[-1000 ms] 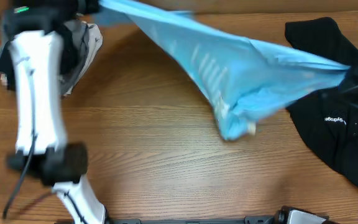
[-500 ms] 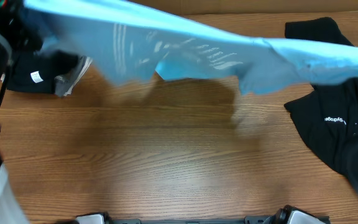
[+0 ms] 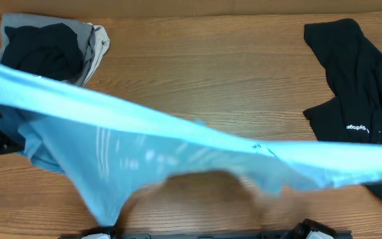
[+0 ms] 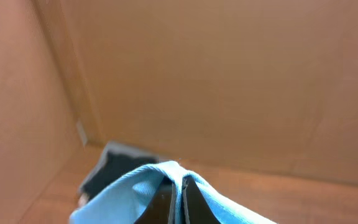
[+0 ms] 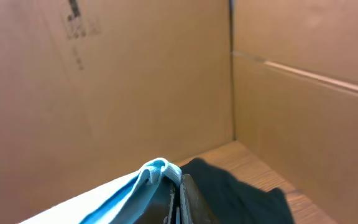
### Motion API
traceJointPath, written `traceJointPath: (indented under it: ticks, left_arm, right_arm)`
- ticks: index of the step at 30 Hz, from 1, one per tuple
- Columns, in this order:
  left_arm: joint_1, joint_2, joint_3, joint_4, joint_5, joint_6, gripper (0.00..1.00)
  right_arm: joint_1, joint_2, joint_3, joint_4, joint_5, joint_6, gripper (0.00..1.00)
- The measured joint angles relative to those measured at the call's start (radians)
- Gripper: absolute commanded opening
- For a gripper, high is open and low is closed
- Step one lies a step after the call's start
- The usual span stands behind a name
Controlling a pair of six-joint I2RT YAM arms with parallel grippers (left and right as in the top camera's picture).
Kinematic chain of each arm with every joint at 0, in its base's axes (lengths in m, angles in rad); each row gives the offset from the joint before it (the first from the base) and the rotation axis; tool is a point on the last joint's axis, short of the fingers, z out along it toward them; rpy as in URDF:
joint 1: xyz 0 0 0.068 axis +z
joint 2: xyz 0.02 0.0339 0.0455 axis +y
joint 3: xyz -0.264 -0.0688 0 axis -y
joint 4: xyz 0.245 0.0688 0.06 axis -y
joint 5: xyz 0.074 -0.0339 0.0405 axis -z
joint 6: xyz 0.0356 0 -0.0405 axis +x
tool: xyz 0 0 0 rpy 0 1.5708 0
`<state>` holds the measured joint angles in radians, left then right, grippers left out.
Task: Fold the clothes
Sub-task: 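Lift the blue T-shirt with both grippers and spread it flat on the table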
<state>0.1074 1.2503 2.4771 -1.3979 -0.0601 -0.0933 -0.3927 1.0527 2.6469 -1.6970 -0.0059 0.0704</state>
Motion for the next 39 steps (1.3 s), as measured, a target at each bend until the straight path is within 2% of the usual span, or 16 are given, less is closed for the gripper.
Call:
traceJointPath:
  ticks: [5,10,15,19,22,28,33,36,39]
  left_arm:
    - [0.0,0.035,0.0,-0.016,-0.059,-0.001,0.04]
    - [0.0,0.137,0.006,-0.023,-0.053,-0.001,0.04]
    - [-0.001,0.353,0.008,-0.034,0.009,-0.001,0.04]
    - [-0.003,0.592,0.002,-0.016,0.088,-0.001,0.04]
    - [-0.004,0.692,-0.002,0.002,0.122,-0.001,0.04]
    - [-0.021,0.922,-0.002,0.163,0.201,0.011,0.04]
    - [-0.075,1.094,-0.004,0.377,0.22,0.023,0.04]
    - [-0.112,1.153,-0.004,0.481,0.214,0.036,0.04]
    - [-0.139,1.188,-0.004,0.507,0.212,0.045,0.04]
  right_arm:
    - [0.035,0.002,-0.032,0.0,0.03,-0.007,0.04]
    - [0.053,0.073,-0.128,0.0,0.011,-0.03,0.04]
    - [0.058,0.277,-0.227,-0.002,-0.084,-0.074,0.04]
    - [0.062,0.534,-0.258,0.005,-0.165,-0.105,0.04]
    - [0.063,0.659,-0.264,0.02,-0.201,-0.12,0.04]
    - [0.069,0.914,-0.267,0.163,-0.255,-0.137,0.04]
    - [0.07,1.102,-0.269,0.389,-0.27,-0.142,0.04]
    - [0.07,1.172,-0.269,0.444,-0.271,-0.141,0.04]
    - [0.07,1.214,-0.27,0.439,-0.279,-0.133,0.04]
